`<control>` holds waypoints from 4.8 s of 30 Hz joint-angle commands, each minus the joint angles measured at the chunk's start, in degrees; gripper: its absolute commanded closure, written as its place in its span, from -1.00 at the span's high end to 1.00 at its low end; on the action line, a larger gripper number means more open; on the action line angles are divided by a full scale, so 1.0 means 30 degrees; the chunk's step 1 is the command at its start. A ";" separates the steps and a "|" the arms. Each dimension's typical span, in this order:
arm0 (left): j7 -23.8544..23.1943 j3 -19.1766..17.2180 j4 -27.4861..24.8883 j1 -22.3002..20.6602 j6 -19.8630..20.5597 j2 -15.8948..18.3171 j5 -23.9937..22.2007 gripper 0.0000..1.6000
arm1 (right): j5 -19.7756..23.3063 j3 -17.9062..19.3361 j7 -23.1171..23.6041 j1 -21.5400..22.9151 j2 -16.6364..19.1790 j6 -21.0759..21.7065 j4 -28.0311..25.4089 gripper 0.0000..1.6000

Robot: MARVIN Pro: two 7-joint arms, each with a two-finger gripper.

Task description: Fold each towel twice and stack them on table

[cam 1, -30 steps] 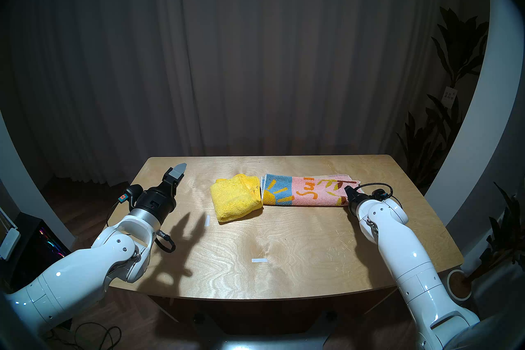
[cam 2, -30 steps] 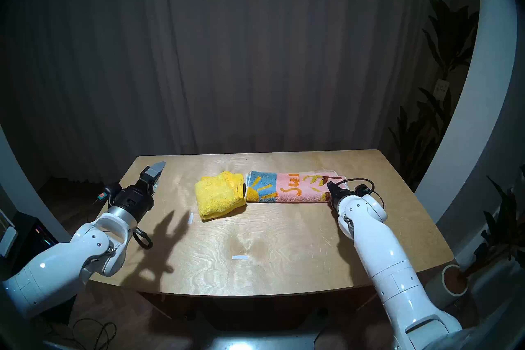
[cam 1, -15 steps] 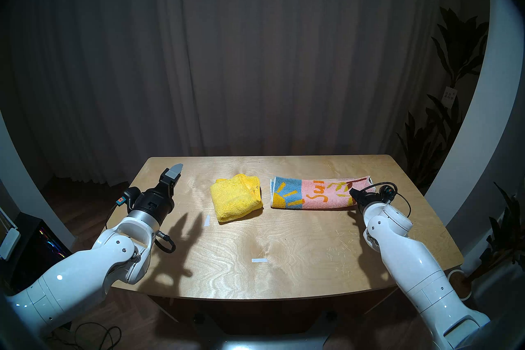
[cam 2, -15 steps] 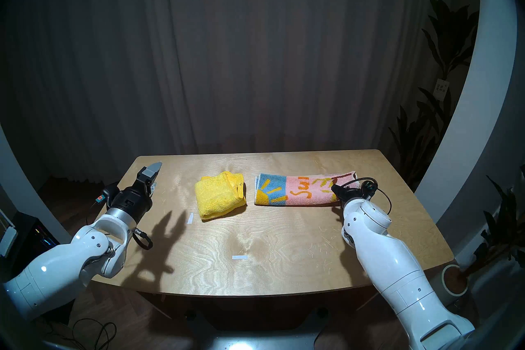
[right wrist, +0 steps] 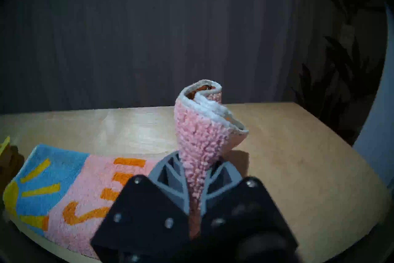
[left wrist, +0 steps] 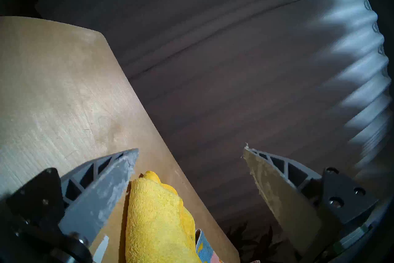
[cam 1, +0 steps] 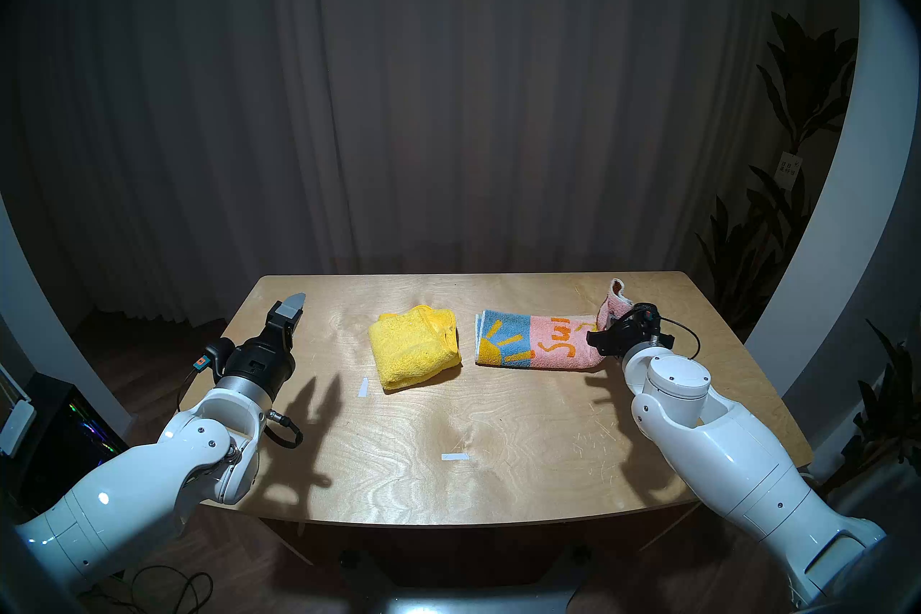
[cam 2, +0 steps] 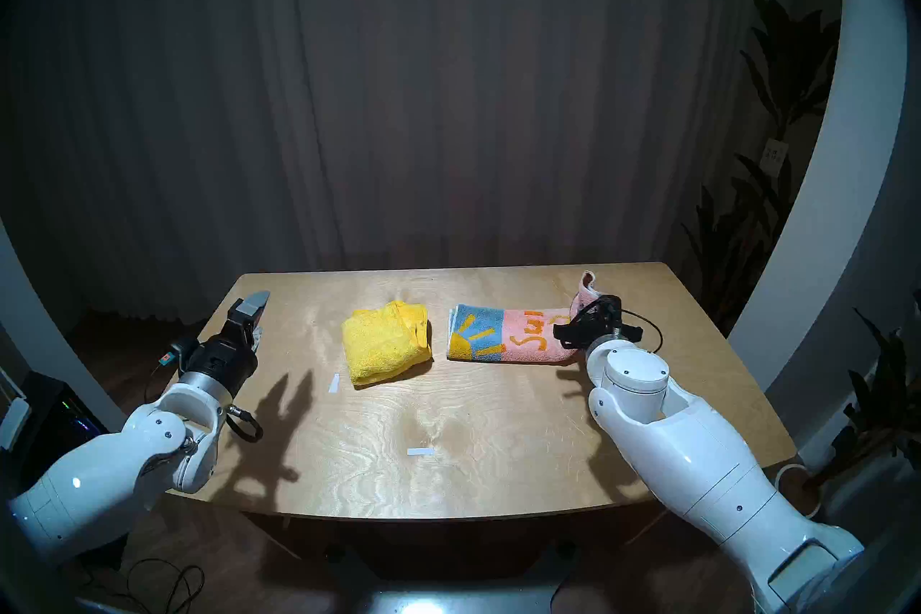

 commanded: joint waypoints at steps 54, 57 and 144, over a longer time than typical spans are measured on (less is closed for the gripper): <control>-0.3209 -0.3531 -0.2271 0.5205 -0.3942 -0.0528 -0.1776 1.00 | -1.5354 -1.0286 0.8763 0.7323 -0.0905 -0.0138 0.3336 -1.00; -0.3180 -0.3438 -0.2233 0.5075 -0.3861 -0.0487 -0.1768 1.00 | -1.5032 -1.0171 0.8602 0.7117 -0.0908 -0.0301 0.3354 -1.00; 0.0068 -0.1593 -0.2211 0.1525 0.0992 -0.1638 -0.5515 1.00 | 1.6800 0.1431 0.2502 -0.3908 -0.1236 -0.0936 -0.5233 1.00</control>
